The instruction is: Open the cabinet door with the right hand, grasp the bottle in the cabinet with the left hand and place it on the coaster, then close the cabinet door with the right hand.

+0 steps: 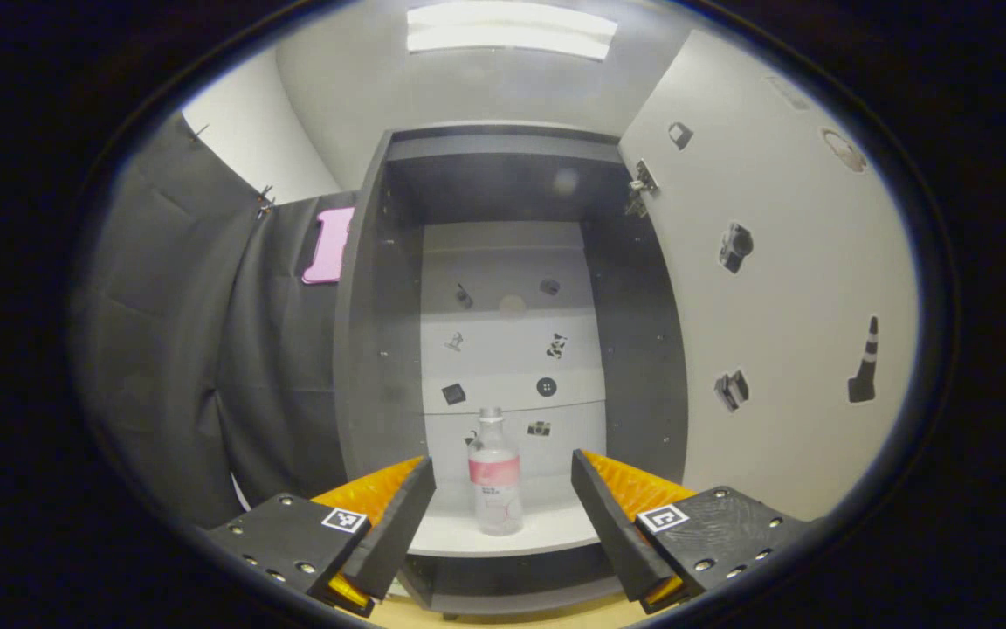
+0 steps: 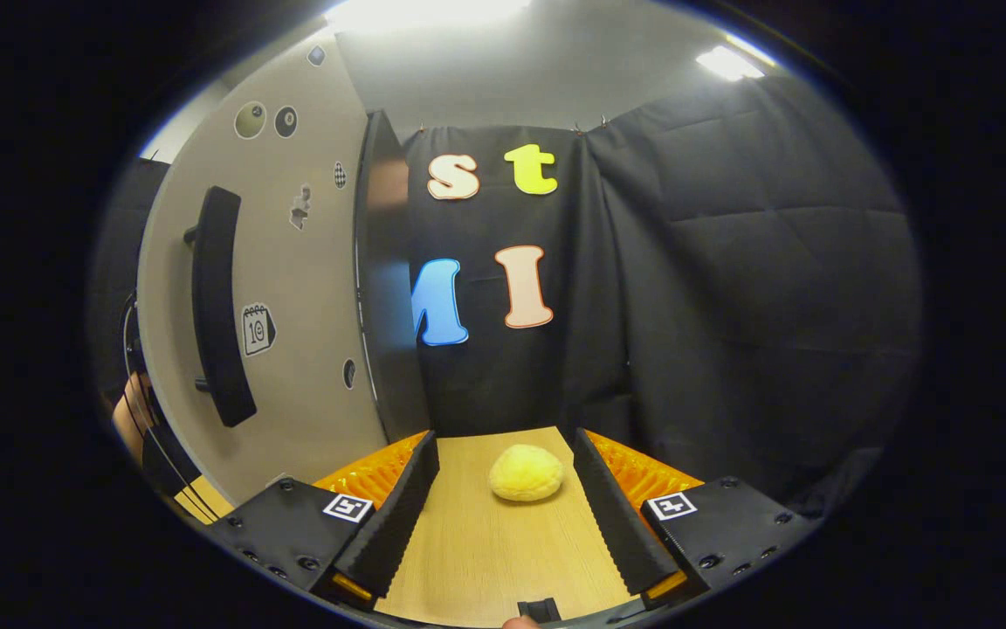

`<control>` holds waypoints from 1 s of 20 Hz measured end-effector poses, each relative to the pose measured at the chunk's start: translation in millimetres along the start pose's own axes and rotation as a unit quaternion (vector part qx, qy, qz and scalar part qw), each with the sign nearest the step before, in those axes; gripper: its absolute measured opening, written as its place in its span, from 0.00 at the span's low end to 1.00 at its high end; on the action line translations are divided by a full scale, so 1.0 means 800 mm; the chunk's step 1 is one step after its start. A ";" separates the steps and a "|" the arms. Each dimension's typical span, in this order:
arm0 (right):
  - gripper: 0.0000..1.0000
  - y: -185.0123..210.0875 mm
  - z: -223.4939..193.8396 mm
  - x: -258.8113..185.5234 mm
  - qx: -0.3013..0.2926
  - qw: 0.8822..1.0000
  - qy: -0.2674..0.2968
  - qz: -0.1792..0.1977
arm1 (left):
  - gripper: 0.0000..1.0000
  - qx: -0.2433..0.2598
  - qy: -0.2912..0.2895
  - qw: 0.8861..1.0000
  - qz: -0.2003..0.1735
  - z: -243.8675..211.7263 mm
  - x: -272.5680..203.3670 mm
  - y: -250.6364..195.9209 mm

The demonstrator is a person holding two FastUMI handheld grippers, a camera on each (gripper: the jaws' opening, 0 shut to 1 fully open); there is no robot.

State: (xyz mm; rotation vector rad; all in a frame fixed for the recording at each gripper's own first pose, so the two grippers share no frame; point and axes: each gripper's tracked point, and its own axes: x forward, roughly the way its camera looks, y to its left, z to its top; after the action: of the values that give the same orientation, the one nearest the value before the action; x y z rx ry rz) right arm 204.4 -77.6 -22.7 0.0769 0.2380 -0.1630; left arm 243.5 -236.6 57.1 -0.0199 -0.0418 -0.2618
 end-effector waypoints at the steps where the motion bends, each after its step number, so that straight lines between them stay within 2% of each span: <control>1: 0.98 0.000 -0.002 0.005 -0.001 1.000 0.003 -0.008 | 0.96 -0.001 0.003 1.000 -0.004 -0.007 0.015 -0.001; 4: 0.98 -0.002 -0.007 0.018 -0.004 0.999 0.008 -0.030 | 0.96 -0.008 0.016 1.000 -0.014 -0.032 0.054 0.001; 5: 0.93 0.000 -0.008 0.022 -0.005 0.999 0.010 -0.035 | 0.96 -0.013 0.020 1.000 -0.015 -0.040 0.066 0.002; 6: 0.98 0.000 -0.011 0.024 -0.008 0.999 0.013 -0.040 | 0.96 -0.016 0.024 0.999 -0.014 -0.048 0.076 0.006; 7: 0.92 0.000 -0.013 0.027 -0.014 0.999 0.015 -0.048 | 0.96 -0.017 0.027 0.999 -0.014 -0.055 0.086 0.010; 9: 0.93 0.001 -0.018 0.034 -0.019 0.998 0.019 -0.058 | 0.96 -0.011 0.031 0.999 -0.012 -0.068 0.106 0.016; 17: 0.93 0.002 -0.036 0.054 -0.016 0.995 0.044 -0.088 | 0.96 -0.005 0.050 0.999 -0.020 -0.114 0.172 0.032; 20: 0.93 0.009 -0.037 0.059 -0.007 0.995 0.045 -0.088 | 0.96 0.000 0.058 0.998 -0.028 -0.131 0.187 0.029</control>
State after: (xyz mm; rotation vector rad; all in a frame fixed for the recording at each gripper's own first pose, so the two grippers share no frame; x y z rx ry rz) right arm 243.7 -75.2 -62.5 0.0490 0.3359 -0.3342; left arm 397.7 -255.6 -41.0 -0.0026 0.0737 -0.3189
